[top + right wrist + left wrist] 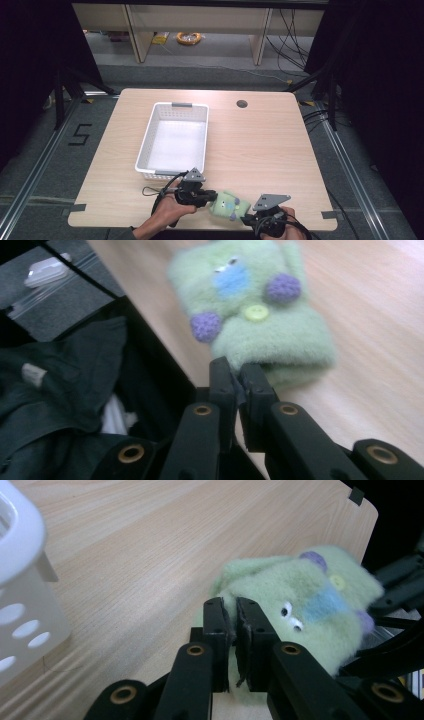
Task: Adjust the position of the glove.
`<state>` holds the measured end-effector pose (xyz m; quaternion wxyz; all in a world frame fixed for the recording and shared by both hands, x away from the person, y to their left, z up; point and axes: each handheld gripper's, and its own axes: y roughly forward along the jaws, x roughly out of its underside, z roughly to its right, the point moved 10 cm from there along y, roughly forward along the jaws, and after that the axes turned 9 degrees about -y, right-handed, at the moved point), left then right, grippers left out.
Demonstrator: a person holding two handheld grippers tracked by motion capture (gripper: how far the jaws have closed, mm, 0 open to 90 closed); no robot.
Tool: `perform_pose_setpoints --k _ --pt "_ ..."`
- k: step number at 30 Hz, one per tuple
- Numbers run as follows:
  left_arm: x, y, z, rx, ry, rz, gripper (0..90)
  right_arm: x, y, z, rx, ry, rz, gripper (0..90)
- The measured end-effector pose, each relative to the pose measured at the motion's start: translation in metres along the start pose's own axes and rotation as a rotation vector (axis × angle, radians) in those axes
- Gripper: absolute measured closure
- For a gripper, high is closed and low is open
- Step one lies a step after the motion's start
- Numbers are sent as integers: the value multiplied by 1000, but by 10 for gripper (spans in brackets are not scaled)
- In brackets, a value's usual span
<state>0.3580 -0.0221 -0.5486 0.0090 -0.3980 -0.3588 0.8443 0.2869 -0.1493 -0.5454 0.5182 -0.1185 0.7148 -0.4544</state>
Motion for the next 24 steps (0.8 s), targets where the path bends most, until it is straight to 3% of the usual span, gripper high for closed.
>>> perform_pose_setpoints --k 2,5,7,12,13,17,19,21,23,24 --pt "1 2 -2 -6 -8 -2 830 2 4 -8 -29 14 -15 863" --pt "2 3 -5 3 -21 -11 796 11 15 -8 -53 16 -57 852" --pt "3 3 -5 11 -43 -13 753 13 14 -6 -51 46 -55 825" --pt "7 -3 -4 34 -94 -18 594 14 5 8 -7 59 -46 694" --pt "7 -4 -5 30 -123 -7 543 15 2 9 -10 69 -49 669" --pt "9 -13 -5 38 -172 6 467 9 -8 12 -27 124 28 507" --pt "10 -17 -5 34 -177 8 456 6 -14 22 9 155 58 449" --pt "11 -19 -4 33 -178 11 449 6 -13 31 25 200 81 422" --pt "14 -18 -2 26 -187 4 444 7 -9 36 2 229 66 413" --pt "15 -15 0 43 -187 1 444 6 -6 38 -6 231 72 412"
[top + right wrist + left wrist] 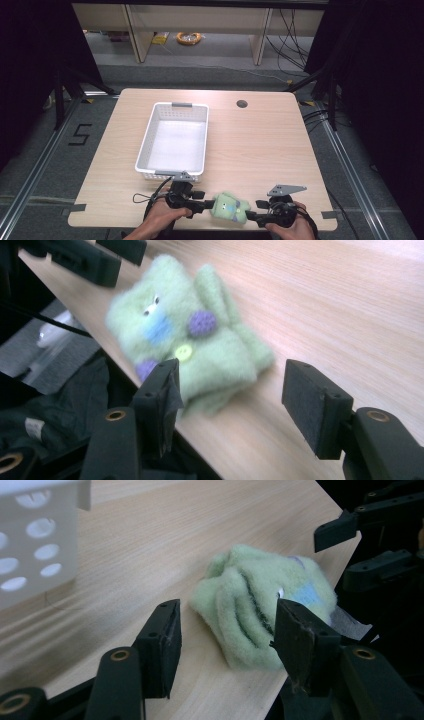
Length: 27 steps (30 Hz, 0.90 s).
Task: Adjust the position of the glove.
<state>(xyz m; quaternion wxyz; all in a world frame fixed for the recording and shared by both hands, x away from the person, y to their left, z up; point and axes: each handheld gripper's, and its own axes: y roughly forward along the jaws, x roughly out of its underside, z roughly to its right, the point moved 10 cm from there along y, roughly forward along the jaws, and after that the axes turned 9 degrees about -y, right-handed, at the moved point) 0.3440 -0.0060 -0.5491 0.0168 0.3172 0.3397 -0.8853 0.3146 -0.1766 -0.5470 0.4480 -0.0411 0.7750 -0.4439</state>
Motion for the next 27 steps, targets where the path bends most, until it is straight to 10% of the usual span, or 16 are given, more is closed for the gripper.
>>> perform_pose_setpoints --k 27 --pt "17 33 2 -11 47 -77 526 0 35 11 -55 -6 -92 464"
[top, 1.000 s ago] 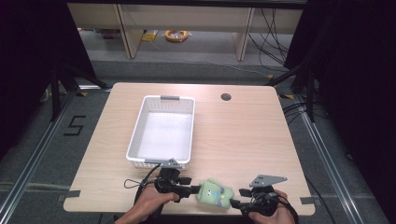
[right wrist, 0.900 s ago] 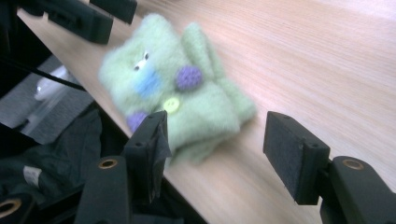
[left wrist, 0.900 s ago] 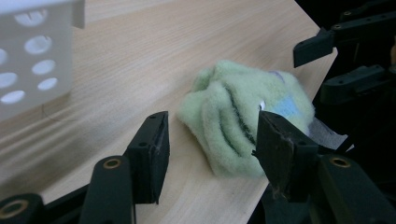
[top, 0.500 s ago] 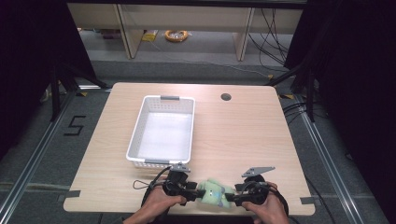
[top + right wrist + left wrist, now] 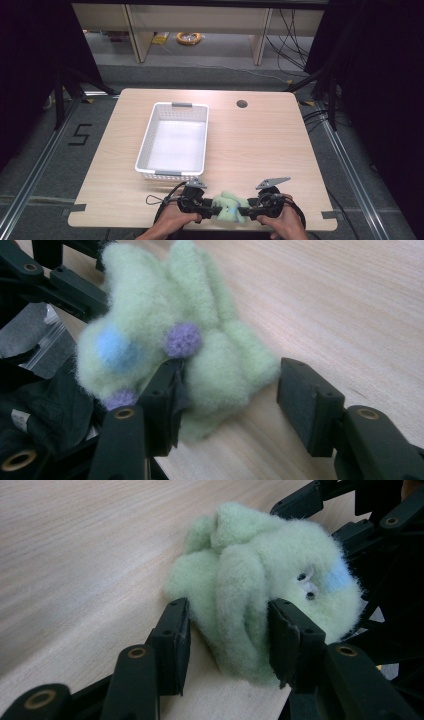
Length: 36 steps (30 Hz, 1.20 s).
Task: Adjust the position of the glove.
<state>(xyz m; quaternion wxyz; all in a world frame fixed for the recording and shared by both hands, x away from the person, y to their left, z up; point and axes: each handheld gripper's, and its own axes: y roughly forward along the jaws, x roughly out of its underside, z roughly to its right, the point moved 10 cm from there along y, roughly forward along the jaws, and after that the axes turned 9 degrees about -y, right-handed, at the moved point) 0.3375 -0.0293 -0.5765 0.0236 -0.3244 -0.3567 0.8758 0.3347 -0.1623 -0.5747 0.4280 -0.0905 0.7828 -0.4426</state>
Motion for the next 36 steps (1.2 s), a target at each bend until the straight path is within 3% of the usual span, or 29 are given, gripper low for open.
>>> perform_pose_setpoints --k 6,9,11,13,14,18,20,22,26,28,29,31,33,36 --pt "2 3 4 18 15 -3 566 0 2 -4 -47 -3 14 570" --pt "3 3 5 29 -3 0 603 0 2 -6 -103 -7 37 648" --pt "3 4 6 39 -6 7 647 1 1 -8 -98 -9 31 683" --pt "5 2 6 4 7 -3 687 0 1 -9 -92 -42 36 711" --pt "4 3 9 31 10 13 700 -1 1 -8 -87 -58 45 722" --pt "3 1 11 25 37 15 740 0 -2 -9 -89 -49 56 742" --pt "3 -1 11 14 29 9 751 0 -3 -10 -102 -57 61 746" --pt "2 -2 13 42 25 14 760 0 -4 -11 -111 -62 60 747" --pt "1 -4 14 37 23 17 765 -1 -6 -13 -111 -44 66 748" --pt "-1 -5 16 55 21 30 767 -2 -8 -10 -83 -58 75 748" --pt "0 -7 16 64 17 15 768 -1 -9 -15 -111 -32 69 749" --pt "-2 -8 17 68 12 25 769 -3 -11 -10 -86 -62 83 749" --pt "-2 -11 17 75 4 26 771 -3 -12 -15 -118 -39 87 749" --pt "-5 -14 17 69 3 38 772 -6 -13 -12 -96 -64 96 748"
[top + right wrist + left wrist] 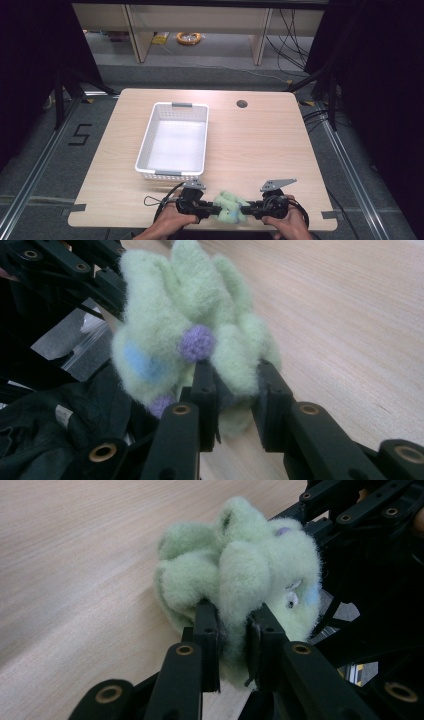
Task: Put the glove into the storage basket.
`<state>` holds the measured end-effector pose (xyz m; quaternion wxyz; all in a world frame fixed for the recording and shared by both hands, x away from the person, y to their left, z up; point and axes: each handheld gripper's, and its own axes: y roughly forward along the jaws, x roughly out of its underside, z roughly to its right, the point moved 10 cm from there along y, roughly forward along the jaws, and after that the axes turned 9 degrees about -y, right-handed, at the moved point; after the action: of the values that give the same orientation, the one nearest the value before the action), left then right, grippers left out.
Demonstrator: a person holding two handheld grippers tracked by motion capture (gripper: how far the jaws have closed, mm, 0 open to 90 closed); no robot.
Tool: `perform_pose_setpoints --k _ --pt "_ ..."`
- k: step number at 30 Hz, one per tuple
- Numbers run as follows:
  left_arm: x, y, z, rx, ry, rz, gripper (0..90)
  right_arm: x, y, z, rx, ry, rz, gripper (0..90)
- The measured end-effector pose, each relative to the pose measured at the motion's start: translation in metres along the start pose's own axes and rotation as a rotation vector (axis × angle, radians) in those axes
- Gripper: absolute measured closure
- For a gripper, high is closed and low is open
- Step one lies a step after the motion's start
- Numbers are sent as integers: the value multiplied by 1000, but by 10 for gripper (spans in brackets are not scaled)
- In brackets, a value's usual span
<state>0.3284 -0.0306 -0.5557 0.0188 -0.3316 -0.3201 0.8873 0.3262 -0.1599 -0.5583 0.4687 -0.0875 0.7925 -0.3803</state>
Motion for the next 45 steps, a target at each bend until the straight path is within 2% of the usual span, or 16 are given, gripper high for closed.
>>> perform_pose_setpoints --k 2,5,6,7,11,16,19,20,21,23,24,27,35,36,38,45 --pt "-1 -2 1 21 1 -5 772 -2 -1 -5 -25 28 5 748" --pt "-3 -4 2 13 8 6 772 -5 -4 -2 -1 5 4 748" --pt "-3 -5 3 14 11 2 771 -7 -5 -4 -2 22 12 748" --pt "-5 -6 4 14 7 13 771 -8 -6 -2 3 -11 8 748" --pt "-11 -14 7 22 21 20 772 -15 -11 -7 -9 3 14 748" --pt "-32 -40 8 13 45 56 770 -47 -21 -10 11 -71 36 748" --pt "-40 -52 8 -1 46 80 770 -61 -24 -13 4 -85 42 748" --pt "-44 -60 7 -6 63 81 769 -76 -24 -18 -21 -79 56 748" --pt "-49 -69 5 -15 55 95 769 -82 -23 -16 -22 -114 65 748" --pt "-54 -79 2 -15 37 103 769 -93 -23 -18 -10 -102 54 748" --pt "-56 -83 -1 -18 32 110 769 -100 -21 -17 -15 -139 60 748" --pt "-63 -95 -6 -26 30 121 769 -116 -18 -19 -20 -165 56 748" --pt "-79 -120 -21 -68 29 147 769 -150 -8 -24 -44 -165 54 748" --pt "-82 -124 -23 -71 30 145 769 -156 -6 -22 -47 -195 64 748" --pt "-90 -134 -33 -87 19 157 769 -171 -2 -20 -50 -182 58 748" --pt "-98 -145 -54 -103 -8 152 769 -193 14 -15 -49 -184 41 748"
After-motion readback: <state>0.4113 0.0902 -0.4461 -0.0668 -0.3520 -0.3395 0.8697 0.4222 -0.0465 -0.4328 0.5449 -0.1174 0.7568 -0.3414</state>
